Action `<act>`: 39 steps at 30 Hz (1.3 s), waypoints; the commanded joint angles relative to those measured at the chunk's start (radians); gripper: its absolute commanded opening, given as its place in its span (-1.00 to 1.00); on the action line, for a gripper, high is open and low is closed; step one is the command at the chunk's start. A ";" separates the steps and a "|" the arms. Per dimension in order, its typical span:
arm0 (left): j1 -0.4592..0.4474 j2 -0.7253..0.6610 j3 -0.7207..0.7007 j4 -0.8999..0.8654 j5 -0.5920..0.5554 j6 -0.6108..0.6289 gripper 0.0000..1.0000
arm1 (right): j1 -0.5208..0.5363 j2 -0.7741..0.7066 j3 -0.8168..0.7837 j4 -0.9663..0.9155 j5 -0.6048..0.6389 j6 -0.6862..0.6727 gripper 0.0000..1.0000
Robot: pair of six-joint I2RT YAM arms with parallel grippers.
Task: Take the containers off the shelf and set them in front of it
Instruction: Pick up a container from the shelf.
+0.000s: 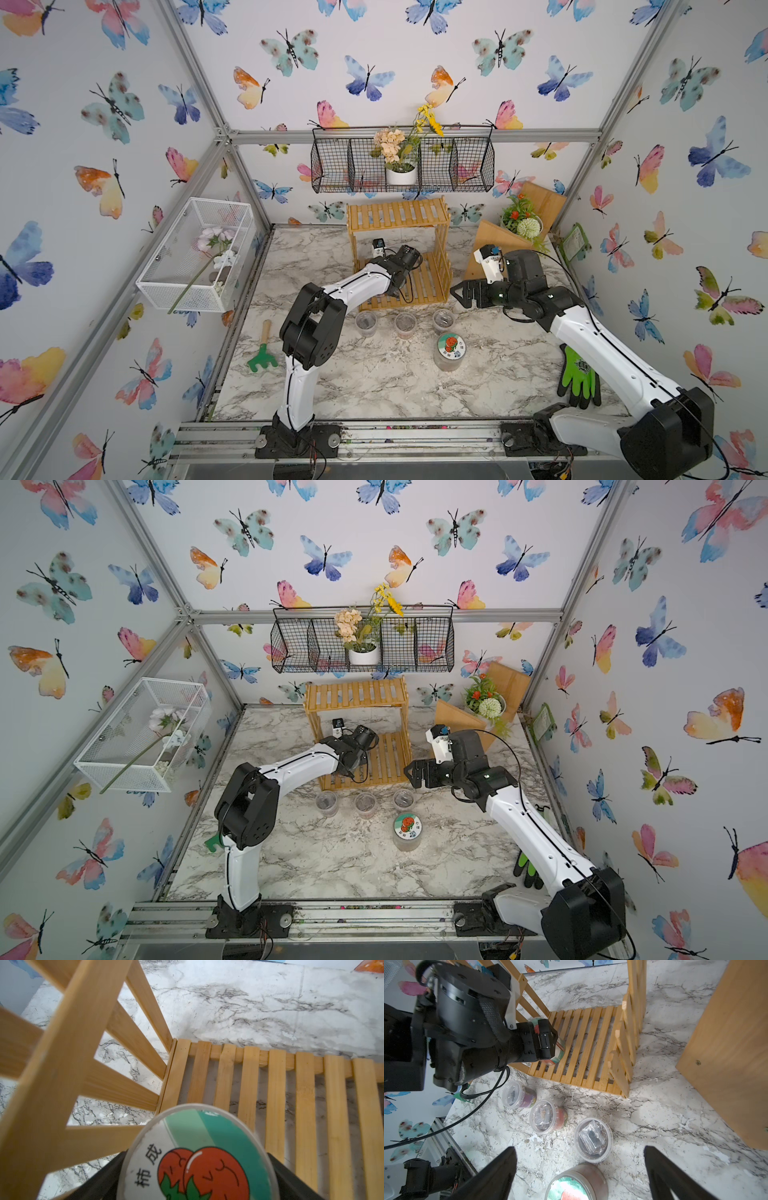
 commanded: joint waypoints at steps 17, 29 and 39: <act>0.015 0.040 -0.023 0.025 0.039 0.060 0.54 | -0.020 -0.014 0.029 -0.031 -0.019 -0.008 0.97; 0.001 -0.083 -0.082 0.087 0.010 0.154 0.44 | -0.022 -0.003 0.018 0.008 -0.049 0.012 0.97; -0.028 -0.210 -0.141 0.148 0.001 0.246 0.43 | -0.023 -0.004 -0.007 0.041 -0.071 0.033 0.97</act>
